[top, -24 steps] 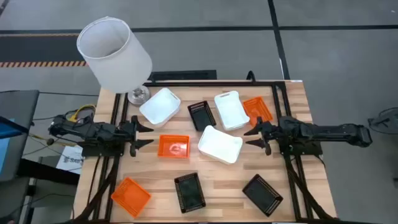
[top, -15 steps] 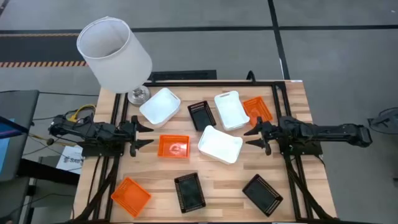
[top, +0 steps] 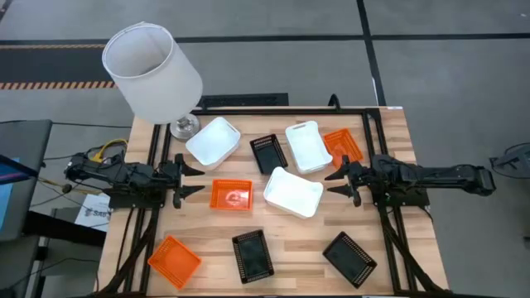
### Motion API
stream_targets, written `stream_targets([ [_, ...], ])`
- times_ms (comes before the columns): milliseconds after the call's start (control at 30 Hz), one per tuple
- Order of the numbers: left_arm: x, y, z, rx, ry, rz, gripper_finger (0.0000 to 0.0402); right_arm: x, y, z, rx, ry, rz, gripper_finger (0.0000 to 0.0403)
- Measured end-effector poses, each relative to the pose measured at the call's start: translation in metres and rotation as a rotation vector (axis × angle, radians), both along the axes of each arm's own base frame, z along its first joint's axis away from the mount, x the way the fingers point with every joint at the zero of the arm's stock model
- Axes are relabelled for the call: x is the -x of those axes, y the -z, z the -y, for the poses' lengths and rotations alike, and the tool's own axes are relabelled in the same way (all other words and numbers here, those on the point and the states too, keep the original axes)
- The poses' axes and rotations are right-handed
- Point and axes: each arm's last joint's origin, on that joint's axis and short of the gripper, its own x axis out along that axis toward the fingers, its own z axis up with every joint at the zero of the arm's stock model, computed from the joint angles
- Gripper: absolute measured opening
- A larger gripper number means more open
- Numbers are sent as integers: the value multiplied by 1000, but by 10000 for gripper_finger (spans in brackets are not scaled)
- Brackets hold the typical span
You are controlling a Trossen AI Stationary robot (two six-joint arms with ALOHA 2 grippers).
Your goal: Stack baskets by color
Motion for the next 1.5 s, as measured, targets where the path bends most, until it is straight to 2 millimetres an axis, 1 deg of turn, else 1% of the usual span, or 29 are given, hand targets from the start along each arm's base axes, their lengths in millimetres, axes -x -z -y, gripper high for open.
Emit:
stream_targets([
  [733, 0, 0, 0, 0, 0, 0, 238, 0, 0, 0, 0, 0, 0, 218],
  [900, -1, -3, 0, 18, -2, 36, 238, 0, 0, 0, 0, 0, 0, 218],
  [1000, -1, -3, 0, 110, -10, 55, 238, 0, 0, 0, 0, 0, 0, 218],
  [1100, -1, -4, 0, 280, -37, 70, 238, 0, 0, 0, 0, 0, 0, 218],
  [1167, -1, -4, 0, 363, -50, 76, 238, 0, 0, 0, 0, 0, 0, 218],
  [1267, -1, -4, 0, 407, -76, 88, 238, 0, 0, 0, 0, 0, 0, 218],
  [1400, -1, -8, -4, 474, -203, 168, 238, 0, 0, 2, 7, 47, -5, 218],
  [1500, 0, -12, -7, 614, -311, 265, 238, 0, 1, 3, 46, 52, -3, 218],
])
